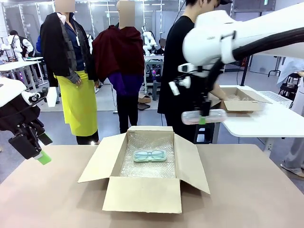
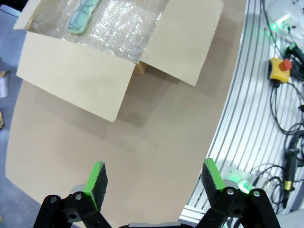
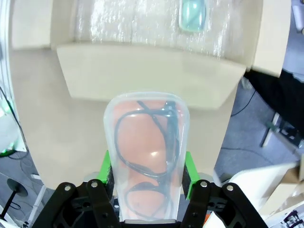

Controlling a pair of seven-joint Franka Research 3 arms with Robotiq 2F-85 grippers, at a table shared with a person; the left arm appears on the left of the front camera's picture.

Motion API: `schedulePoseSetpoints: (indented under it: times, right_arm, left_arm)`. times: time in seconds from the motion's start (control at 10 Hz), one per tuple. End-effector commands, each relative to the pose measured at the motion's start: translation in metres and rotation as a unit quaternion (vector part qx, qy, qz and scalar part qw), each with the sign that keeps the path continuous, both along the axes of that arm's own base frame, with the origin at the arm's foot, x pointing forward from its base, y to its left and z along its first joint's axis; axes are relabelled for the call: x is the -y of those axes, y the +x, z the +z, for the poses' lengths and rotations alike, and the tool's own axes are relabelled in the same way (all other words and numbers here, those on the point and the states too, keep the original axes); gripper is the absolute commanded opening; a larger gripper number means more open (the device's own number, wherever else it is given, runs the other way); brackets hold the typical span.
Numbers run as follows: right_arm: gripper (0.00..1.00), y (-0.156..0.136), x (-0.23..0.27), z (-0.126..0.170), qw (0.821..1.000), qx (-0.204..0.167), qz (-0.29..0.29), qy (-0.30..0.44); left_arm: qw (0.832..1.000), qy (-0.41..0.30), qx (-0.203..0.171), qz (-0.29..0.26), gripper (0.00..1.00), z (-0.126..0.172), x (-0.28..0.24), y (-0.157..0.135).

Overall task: Pack the glasses set securely to prepare it for shipping.
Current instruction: Put the Glasses case from the right side of the table into the Package Box.

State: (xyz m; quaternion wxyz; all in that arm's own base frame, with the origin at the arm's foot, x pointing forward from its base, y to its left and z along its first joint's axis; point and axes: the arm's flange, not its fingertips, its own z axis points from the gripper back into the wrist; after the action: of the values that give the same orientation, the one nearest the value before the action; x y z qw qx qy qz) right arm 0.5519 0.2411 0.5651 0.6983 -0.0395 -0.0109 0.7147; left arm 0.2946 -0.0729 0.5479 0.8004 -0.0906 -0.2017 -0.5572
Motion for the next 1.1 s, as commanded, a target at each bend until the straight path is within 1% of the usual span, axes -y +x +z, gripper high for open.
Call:
schedulePoseSetpoints:
  times: [0.0, 0.1, 0.2, 0.3, 0.4, 0.5, 0.6, 0.7, 0.8, 1.0]
  right_arm:
    - [0.65, 0.017, -0.059, -0.005, 1.000, -0.005, -0.017, -0.006]
    - [0.65, 0.013, -0.096, -0.014, 1.000, -0.011, -0.006, -0.003]
    - [0.65, 0.011, -0.122, -0.022, 1.000, -0.012, -0.002, -0.008]
    - [0.65, 0.007, -0.143, -0.030, 1.000, -0.019, -0.006, -0.002]
    - [0.65, 0.002, -0.161, -0.041, 1.000, -0.012, -0.013, 0.001]
    - [0.65, -0.001, -0.172, -0.052, 1.000, -0.022, -0.017, 0.007]
    - [0.65, -0.005, -0.179, -0.063, 1.000, -0.022, -0.012, 0.009]
    - [0.65, -0.004, -0.181, -0.072, 1.000, -0.021, -0.016, 0.008]
    - [0.65, -0.002, -0.185, -0.088, 0.999, -0.029, -0.014, 0.003]
    - [0.65, 0.003, -0.192, -0.118, 1.000, -0.008, -0.024, 0.013]
  left_arm:
    - [1.000, -0.008, 0.006, -0.002, 1.00, 0.000, 0.000, 0.000]
    - [1.000, -0.008, 0.006, -0.002, 1.00, 0.000, 0.000, 0.000]
    - [1.000, -0.008, 0.006, -0.002, 1.00, 0.000, 0.000, 0.000]
    - [1.000, -0.008, 0.006, -0.002, 1.00, 0.000, 0.000, 0.000]
    - [1.000, -0.008, 0.006, -0.002, 1.00, 0.000, 0.000, 0.000]
    - [1.000, -0.008, 0.006, -0.002, 1.00, 0.000, 0.000, 0.000]
    - [1.000, -0.008, 0.006, -0.002, 1.00, 0.000, 0.000, 0.000]
    - [1.000, -0.008, 0.006, -0.002, 1.00, 0.000, 0.000, 0.000]
    - [1.000, -0.008, 0.006, -0.002, 1.00, 0.000, 0.000, 0.000]
    - [1.000, -0.008, 0.006, -0.002, 1.00, 0.000, 0.000, 0.000]
